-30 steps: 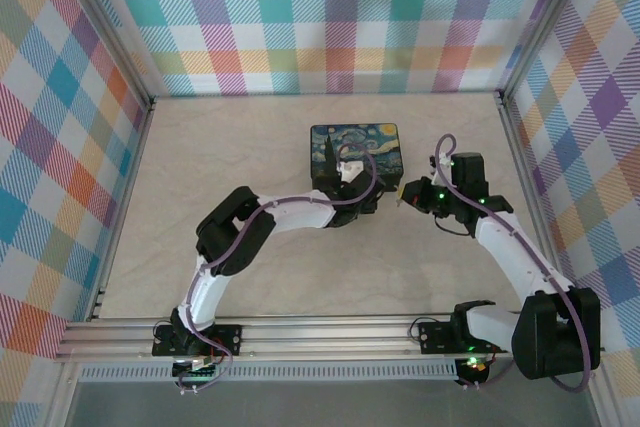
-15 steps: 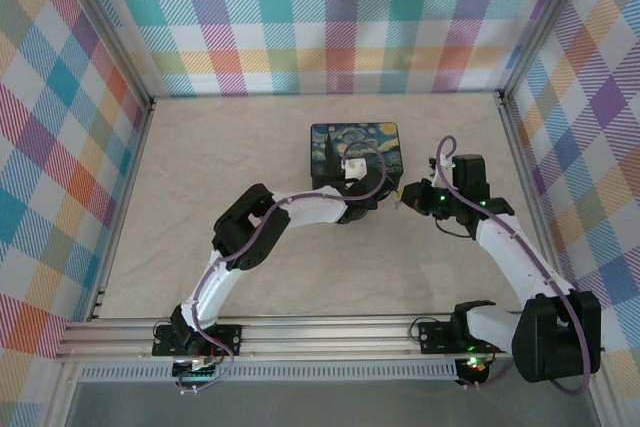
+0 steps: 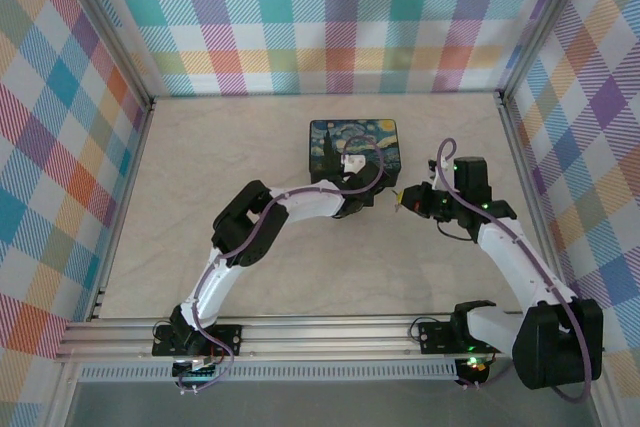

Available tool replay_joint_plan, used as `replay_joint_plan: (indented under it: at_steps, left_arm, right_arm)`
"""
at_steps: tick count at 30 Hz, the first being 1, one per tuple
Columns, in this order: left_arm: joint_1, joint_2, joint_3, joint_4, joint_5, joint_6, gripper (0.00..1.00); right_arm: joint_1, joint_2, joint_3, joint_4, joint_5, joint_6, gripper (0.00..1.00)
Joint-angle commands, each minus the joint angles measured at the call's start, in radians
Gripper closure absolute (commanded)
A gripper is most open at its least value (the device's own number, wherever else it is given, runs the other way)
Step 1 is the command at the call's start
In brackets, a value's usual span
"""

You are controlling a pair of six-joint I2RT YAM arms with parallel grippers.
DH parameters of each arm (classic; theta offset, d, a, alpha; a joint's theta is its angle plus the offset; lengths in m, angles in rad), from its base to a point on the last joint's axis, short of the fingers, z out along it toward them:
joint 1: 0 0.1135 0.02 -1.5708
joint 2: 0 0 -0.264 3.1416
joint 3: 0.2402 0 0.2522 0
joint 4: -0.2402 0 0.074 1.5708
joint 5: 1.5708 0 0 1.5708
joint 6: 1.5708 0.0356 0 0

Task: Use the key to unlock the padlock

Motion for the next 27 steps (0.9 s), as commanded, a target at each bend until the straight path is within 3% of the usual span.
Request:
replay_joint_plan:
  at_steps: [1, 12, 16, 20, 24, 27]
  left_arm:
    - [0.022, -0.076, 0.058, -0.159, 0.043, 0.073, 0.78]
    - [0.033, -0.16, 0.296, -0.649, 0.323, 0.091, 0.84]
    - [0.034, -0.195, 0.409, -0.812, 0.362, 0.104, 0.85]
    - [0.042, -0.24, 0.488, -0.932, 0.433, 0.065, 0.86]
    - [0.042, -0.28, 0.516, -1.044, 0.502, 0.008, 0.88]
    - [0.04, -0.333, 0.484, -1.114, 0.494, -0.051, 0.88]
  right_arm:
    - [-0.005, -0.024, -0.025, -0.034, -0.032, -0.028, 0.98]
    - [-0.003, -0.109, -0.063, -0.13, -0.111, -0.063, 0.97]
    - [-0.003, -0.201, -0.054, -0.211, -0.079, -0.071, 0.96]
    - [-0.003, -0.238, -0.011, -0.261, -0.122, -0.08, 0.96]
    - [-0.003, -0.261, 0.024, -0.311, -0.148, -0.111, 0.95]
    - [-0.004, -0.281, 0.041, -0.332, -0.191, -0.121, 0.95]
